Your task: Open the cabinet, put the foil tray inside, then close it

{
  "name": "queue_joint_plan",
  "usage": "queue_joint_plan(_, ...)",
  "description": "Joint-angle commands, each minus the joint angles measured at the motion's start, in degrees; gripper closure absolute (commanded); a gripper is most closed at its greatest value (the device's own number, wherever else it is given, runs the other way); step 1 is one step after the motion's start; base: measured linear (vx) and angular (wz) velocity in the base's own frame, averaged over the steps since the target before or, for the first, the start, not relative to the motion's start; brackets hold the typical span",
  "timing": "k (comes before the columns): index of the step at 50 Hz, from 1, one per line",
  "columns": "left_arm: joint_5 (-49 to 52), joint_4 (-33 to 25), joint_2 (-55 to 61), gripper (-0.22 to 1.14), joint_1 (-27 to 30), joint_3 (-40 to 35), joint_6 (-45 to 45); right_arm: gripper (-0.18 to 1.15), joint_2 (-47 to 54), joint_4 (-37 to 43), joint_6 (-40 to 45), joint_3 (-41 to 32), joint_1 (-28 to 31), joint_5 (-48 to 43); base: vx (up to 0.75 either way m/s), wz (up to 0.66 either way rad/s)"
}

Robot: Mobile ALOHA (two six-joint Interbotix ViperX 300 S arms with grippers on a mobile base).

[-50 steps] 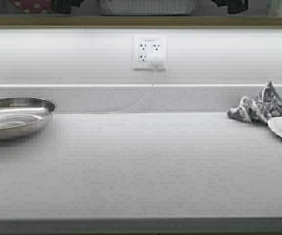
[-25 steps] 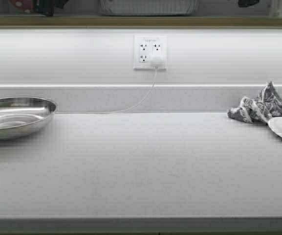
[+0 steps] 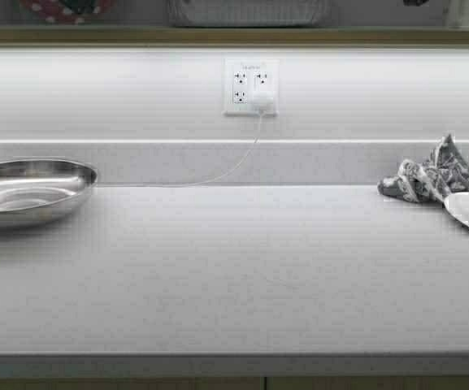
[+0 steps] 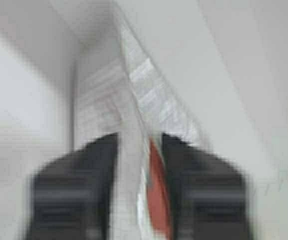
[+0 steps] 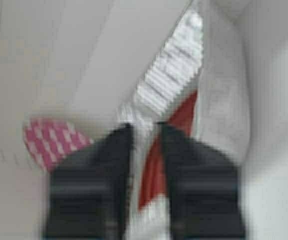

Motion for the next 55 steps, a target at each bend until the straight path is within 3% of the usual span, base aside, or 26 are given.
queue_joint_plan(1,0.88,1.67,-4.57,1.05,-1.93,3.16,4.75,1.04,-5.45,-2.99,-5.62,3.78,1.85,-0.35,-0.08,0.00)
queue_joint_plan(3,1.32,1.67,-5.71,1.06,-2.72,4.48,7.21,1.03,-6.50,-3.34,-7.47,4.83,2.20,-0.18,-0.09,-0.01)
queue_joint_plan(9,2.64,1.58,-8.96,0.82,-4.83,8.53,17.14,0.84,-10.99,-3.52,-18.19,8.96,3.87,6.24,-0.11,-0.02)
queue_joint_plan(16,5.71,-2.02,-11.60,0.86,-6.94,12.22,30.76,0.89,-14.06,-2.11,-33.57,9.93,7.47,20.57,-0.15,-0.06)
queue_joint_plan(21,6.50,-6.68,-12.57,0.86,-8.09,14.94,38.76,0.89,-15.21,1.05,-42.63,10.55,9.05,23.82,-0.18,-0.08)
queue_joint_plan(34,7.21,-15.82,-12.39,0.86,-8.26,18.37,55.81,0.89,-15.12,4.75,-52.47,13.45,9.05,23.55,-0.17,0.00)
queue_joint_plan(40,7.65,-17.58,-12.30,0.86,-8.26,18.72,60.29,0.89,-13.89,6.06,-53.44,17.14,8.09,16.52,-0.19,0.08)
queue_joint_plan(47,7.12,-18.02,-11.16,0.86,-8.26,18.72,60.47,0.89,-11.51,17.05,-58.10,22.76,5.19,5.89,-0.21,0.11)
queue_joint_plan(55,4.66,-17.84,-9.67,0.86,-8.26,20.04,60.73,0.89,-12.39,28.65,-72.60,26.54,5.89,3.52,-0.22,0.09)
